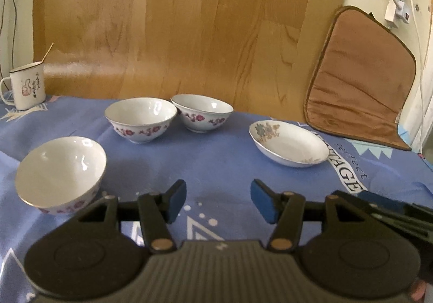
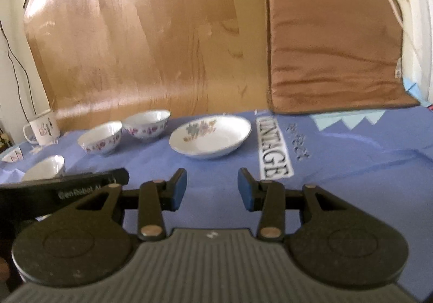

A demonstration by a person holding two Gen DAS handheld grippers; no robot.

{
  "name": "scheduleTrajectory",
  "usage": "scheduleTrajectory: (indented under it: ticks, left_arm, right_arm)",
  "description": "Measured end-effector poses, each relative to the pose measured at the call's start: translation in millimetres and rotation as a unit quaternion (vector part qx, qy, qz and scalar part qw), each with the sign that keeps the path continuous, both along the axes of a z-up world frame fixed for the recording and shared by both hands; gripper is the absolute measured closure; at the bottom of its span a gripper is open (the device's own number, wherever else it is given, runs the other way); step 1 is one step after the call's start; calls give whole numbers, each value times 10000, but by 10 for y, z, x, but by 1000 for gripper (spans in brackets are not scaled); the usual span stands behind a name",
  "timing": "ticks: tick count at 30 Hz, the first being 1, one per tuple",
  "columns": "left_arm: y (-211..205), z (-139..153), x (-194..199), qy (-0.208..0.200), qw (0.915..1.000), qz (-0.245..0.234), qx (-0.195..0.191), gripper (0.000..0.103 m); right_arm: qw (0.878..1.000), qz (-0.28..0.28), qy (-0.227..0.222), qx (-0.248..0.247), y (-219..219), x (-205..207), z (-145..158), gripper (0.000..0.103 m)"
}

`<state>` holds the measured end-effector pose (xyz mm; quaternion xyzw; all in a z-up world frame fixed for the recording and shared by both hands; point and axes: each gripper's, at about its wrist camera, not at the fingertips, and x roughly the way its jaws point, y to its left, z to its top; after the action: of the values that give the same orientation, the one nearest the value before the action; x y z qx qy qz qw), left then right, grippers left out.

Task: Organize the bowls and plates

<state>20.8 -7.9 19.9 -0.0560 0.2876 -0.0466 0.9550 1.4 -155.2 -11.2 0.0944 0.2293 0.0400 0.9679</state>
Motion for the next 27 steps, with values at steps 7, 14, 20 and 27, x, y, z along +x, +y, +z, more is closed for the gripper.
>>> scheduleTrajectory:
  ticks: [7,14,20,27]
  left_arm:
    - [3,-20,17,94,9999,-78,-79,47]
    - [4,-22,15,111,9998,-95,-104,45]
    - [3,-21,13,125,9998,-114,-121,45]
    - [7,-23,17,140,9997,-120,-148,44]
  right_arm:
    - [9996,7,-62,284,-72,-39,1,58]
    - [9994,26,-115,323,-79,-42,3,56]
    - [9993,-28,-122,342,-89,-53,3,49]
    - [9993,-25,-125,347,-87,-57,5,48]
